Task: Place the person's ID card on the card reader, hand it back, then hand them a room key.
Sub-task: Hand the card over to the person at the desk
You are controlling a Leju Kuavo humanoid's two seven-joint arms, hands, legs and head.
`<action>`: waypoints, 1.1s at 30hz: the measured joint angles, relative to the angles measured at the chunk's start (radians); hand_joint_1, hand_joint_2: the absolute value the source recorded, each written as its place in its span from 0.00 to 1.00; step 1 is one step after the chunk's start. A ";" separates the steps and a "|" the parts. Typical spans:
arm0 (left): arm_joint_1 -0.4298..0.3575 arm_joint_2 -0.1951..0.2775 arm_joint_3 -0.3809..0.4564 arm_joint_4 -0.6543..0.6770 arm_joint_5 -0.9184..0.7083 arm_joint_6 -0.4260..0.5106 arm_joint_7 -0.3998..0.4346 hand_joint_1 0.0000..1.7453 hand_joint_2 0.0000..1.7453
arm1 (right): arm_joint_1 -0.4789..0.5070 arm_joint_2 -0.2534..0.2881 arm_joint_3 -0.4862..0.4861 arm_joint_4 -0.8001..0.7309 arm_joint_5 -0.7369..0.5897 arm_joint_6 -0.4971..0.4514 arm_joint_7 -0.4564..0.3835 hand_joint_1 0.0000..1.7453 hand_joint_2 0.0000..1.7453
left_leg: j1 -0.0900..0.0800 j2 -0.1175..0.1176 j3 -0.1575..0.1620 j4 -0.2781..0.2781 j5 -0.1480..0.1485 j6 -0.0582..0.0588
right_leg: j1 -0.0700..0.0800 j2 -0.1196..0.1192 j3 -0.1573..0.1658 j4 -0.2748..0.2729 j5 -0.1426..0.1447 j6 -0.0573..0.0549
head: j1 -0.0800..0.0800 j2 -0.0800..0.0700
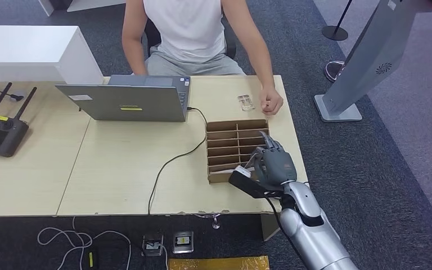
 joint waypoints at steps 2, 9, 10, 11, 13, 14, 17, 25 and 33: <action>0.000 0.000 0.000 0.000 -0.003 -0.002 -0.006 0.00 0.00 | -0.038 0.000 -0.007 0.000 0.007 0.001 -0.004 1.00 1.00 | 0.000 0.000 0.000 0.000 0.000 0.000 | 0.000 0.000 0.000 0.000 0.000 0.000 | 0.000 0.000; 0.001 0.000 0.000 0.000 -0.012 -0.003 -0.020 0.00 0.00 | -0.163 -0.002 -0.052 -0.028 0.027 0.022 -0.023 1.00 1.00 | 0.000 0.000 0.000 0.000 0.001 0.000 | 0.000 0.000 0.000 0.000 0.000 0.000 | 0.000 0.000; 0.001 0.000 0.000 0.000 -0.014 -0.003 -0.020 0.00 0.00 | -0.179 -0.002 -0.059 -0.033 0.028 0.025 -0.027 1.00 1.00 | 0.000 0.000 0.000 0.000 0.001 0.000 | 0.000 0.000 0.000 0.000 0.000 0.000 | 0.000 0.000; 0.001 0.000 0.000 0.000 -0.015 -0.003 -0.021 0.00 0.00 | -0.198 -0.002 -0.066 -0.038 0.030 0.028 -0.032 1.00 1.00 | 0.000 0.000 0.000 0.000 0.001 0.000 | 0.000 0.000 0.000 0.000 0.000 0.000 | 0.000 0.000; 0.001 0.000 -0.001 0.000 -0.018 -0.004 -0.021 0.00 0.00 | -0.246 -0.003 -0.077 -0.045 0.031 0.038 -0.044 1.00 1.00 | 0.000 0.000 0.000 0.000 0.001 0.000 | 0.000 0.001 0.000 0.000 0.000 0.000 | 0.000 0.000; 0.001 0.000 -0.001 0.000 -0.020 -0.005 -0.022 0.00 0.00 | -0.273 -0.004 -0.082 -0.047 0.031 0.042 -0.049 1.00 1.00 | 0.000 0.000 0.000 0.000 0.001 0.000 | 0.000 0.001 0.000 0.000 0.000 0.000 | 0.000 0.000; 0.001 0.000 -0.004 0.000 -0.029 -0.008 -0.024 0.00 0.00 | -0.347 -0.004 -0.088 -0.048 0.038 0.052 -0.066 1.00 1.00 | 0.000 0.000 0.000 0.000 0.001 0.000 | 0.000 0.000 0.000 0.000 0.000 0.000 | 0.000 0.000; -0.006 0.002 -0.019 0.000 -0.059 -0.033 -0.025 0.00 0.00 | -0.515 0.018 -0.082 0.112 0.093 -0.008 -0.121 1.00 1.00 | 0.000 -0.001 -0.001 0.000 0.001 0.000 | 0.000 -0.001 0.000 0.001 0.000 0.000 | 0.000 0.000; -0.022 0.006 -0.040 0.000 -0.082 -0.049 -0.019 0.00 0.00 | -0.600 0.033 -0.071 0.336 0.131 -0.040 -0.128 1.00 1.00 | 0.000 -0.003 -0.001 0.000 0.001 0.000 | 0.000 -0.003 0.000 0.001 0.000 0.000 | 0.000 0.000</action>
